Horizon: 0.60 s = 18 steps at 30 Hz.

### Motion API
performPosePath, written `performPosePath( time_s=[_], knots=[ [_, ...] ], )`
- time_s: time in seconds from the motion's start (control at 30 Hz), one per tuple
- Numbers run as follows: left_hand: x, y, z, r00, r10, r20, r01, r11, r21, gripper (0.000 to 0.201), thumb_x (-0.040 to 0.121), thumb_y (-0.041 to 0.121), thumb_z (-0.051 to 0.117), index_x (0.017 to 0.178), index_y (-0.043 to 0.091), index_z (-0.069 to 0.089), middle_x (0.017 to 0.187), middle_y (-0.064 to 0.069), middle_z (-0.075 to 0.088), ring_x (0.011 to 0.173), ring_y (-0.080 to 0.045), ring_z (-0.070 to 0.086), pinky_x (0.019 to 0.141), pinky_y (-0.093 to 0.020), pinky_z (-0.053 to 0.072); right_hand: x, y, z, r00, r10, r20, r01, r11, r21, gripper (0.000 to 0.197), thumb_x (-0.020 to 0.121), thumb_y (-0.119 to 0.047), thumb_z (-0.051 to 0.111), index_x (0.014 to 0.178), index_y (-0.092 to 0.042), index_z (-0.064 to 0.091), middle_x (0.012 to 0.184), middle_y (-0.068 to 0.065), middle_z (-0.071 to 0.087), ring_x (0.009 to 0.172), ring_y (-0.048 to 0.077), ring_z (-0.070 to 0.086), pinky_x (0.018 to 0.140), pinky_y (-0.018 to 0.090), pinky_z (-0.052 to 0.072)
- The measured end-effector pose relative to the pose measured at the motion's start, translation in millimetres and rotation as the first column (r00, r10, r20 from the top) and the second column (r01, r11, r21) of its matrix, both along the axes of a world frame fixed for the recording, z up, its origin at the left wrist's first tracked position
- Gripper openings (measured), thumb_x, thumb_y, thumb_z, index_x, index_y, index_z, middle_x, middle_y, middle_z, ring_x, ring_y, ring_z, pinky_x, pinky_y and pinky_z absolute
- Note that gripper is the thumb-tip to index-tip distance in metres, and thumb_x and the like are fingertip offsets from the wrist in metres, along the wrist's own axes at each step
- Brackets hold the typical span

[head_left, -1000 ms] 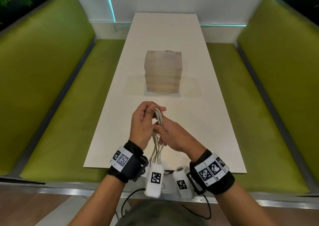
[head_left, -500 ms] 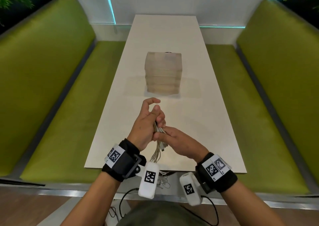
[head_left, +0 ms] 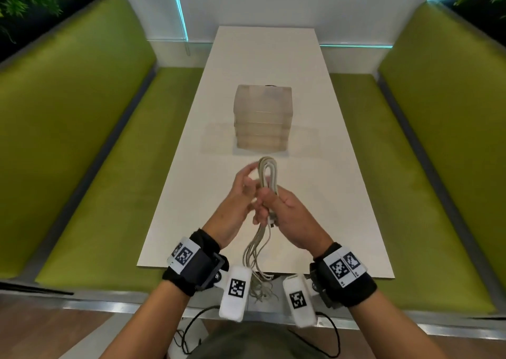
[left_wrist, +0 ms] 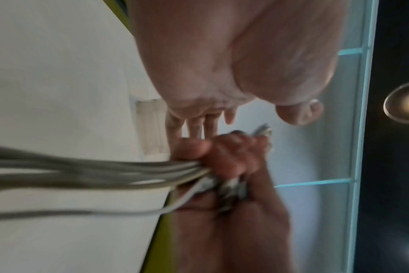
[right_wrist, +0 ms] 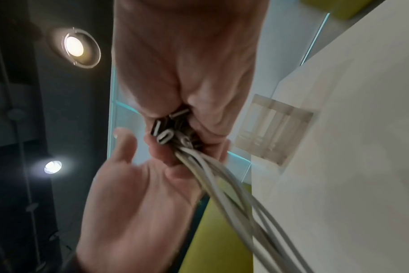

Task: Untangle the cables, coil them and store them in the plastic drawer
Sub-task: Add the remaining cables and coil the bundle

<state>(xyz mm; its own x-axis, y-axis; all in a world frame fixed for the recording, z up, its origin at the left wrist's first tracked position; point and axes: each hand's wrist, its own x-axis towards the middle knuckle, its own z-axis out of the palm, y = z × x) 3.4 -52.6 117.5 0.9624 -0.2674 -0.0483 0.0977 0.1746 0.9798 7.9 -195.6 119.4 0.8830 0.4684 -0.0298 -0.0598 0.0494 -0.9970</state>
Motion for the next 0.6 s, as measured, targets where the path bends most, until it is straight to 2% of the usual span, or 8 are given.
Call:
performPosePath(
  time_s=[0.07, 0.1, 0.13, 0.2, 0.27, 0.33, 0.4, 0.6],
  knots=[
    [-7, -2, -13, 0.997, -0.073, 0.025, 0.069, 0.988, 0.14, 0.077, 0.065, 0.081, 0.052, 0.131, 0.044, 0.036, 0.107, 0.016, 0.065, 0.096, -0.01, 0.064, 0.086, -0.028, 0.051, 7, -5, 10, 0.998, -0.045, -0.041, 0.049, 0.995, 0.091, 0.03, 0.096, -0.035, 0.041, 0.086, -0.013, 0.058, 0.07, -0.003, 0.063, 0.064, 0.016, 0.056, 0.058, 0.022, 0.045],
    [-11, -4, -18, 0.994, -0.107, 0.036, 0.098, 0.976, 0.194, 0.075, 0.07, 0.077, 0.053, 0.133, 0.042, 0.035, 0.114, 0.018, 0.063, 0.108, -0.008, 0.061, 0.092, -0.026, 0.049, 11, -7, 15, 0.995, -0.056, -0.083, 0.068, 0.986, 0.155, 0.028, 0.096, -0.036, 0.042, 0.086, -0.015, 0.059, 0.076, -0.001, 0.066, 0.068, 0.017, 0.06, 0.059, 0.024, 0.047],
    [-13, -7, -21, 0.99, -0.13, 0.045, 0.116, 0.967, 0.228, 0.072, 0.074, 0.072, 0.054, 0.135, 0.037, 0.037, 0.115, 0.016, 0.063, 0.11, -0.009, 0.061, 0.093, -0.025, 0.048, 14, -10, 19, 0.991, -0.06, -0.119, 0.084, 0.974, 0.211, 0.026, 0.097, -0.035, 0.044, 0.085, -0.017, 0.058, 0.08, 0.0, 0.068, 0.073, 0.018, 0.064, 0.062, 0.027, 0.049],
    [-16, -11, -23, 0.992, -0.112, 0.054, 0.095, 0.962, 0.256, 0.056, 0.083, 0.063, 0.055, 0.119, 0.021, 0.053, 0.084, 0.013, 0.066, 0.082, -0.011, 0.065, 0.079, -0.023, 0.049, 18, -11, 27, 0.987, -0.066, -0.147, 0.106, 0.954, 0.281, 0.024, 0.097, -0.034, 0.044, 0.085, -0.016, 0.053, 0.076, 0.0, 0.064, 0.074, 0.018, 0.065, 0.073, 0.037, 0.046],
    [-17, -15, -21, 0.997, -0.053, 0.054, 0.038, 0.97, 0.241, 0.036, 0.087, 0.052, 0.05, 0.091, 0.017, 0.059, 0.056, 0.013, 0.048, 0.053, -0.007, 0.045, 0.057, -0.021, 0.039, 20, -11, 33, 0.986, -0.07, -0.149, 0.116, 0.938, 0.326, 0.025, 0.099, -0.031, 0.04, 0.083, -0.013, 0.049, 0.066, -0.002, 0.052, 0.063, 0.015, 0.057, 0.076, 0.041, 0.043],
    [-19, -15, -19, 0.998, -0.04, 0.058, 0.025, 0.969, 0.244, 0.036, 0.086, 0.052, 0.046, 0.076, 0.019, 0.055, 0.051, 0.014, 0.037, 0.047, -0.005, 0.03, 0.049, -0.018, 0.029, 20, -11, 37, 0.985, -0.083, -0.148, 0.13, 0.932, 0.339, 0.026, 0.101, -0.026, 0.036, 0.082, -0.012, 0.046, 0.063, -0.002, 0.044, 0.057, 0.014, 0.046, 0.071, 0.034, 0.048],
    [-20, -10, -16, 0.994, -0.072, 0.077, 0.045, 0.952, 0.304, 0.037, 0.086, 0.057, 0.043, 0.071, 0.024, 0.053, 0.05, 0.013, 0.035, 0.047, -0.007, 0.028, 0.048, -0.019, 0.028, 20, -12, 39, 0.988, -0.079, -0.132, 0.117, 0.943, 0.311, 0.026, 0.102, -0.024, 0.036, 0.082, -0.011, 0.045, 0.062, -0.002, 0.041, 0.056, 0.014, 0.043, 0.067, 0.031, 0.049],
    [-20, 11, -11, 0.978, -0.194, -0.072, 0.207, 0.933, 0.293, 0.036, 0.091, 0.045, 0.047, 0.072, 0.015, 0.053, 0.051, 0.01, 0.033, 0.046, -0.008, 0.026, 0.045, -0.017, 0.026, 23, -25, 41, 0.999, -0.027, -0.044, 0.033, 0.991, 0.13, 0.024, 0.101, -0.021, 0.038, 0.084, -0.008, 0.048, 0.06, -0.001, 0.043, 0.056, 0.015, 0.044, 0.069, 0.033, 0.052]
  ],
)
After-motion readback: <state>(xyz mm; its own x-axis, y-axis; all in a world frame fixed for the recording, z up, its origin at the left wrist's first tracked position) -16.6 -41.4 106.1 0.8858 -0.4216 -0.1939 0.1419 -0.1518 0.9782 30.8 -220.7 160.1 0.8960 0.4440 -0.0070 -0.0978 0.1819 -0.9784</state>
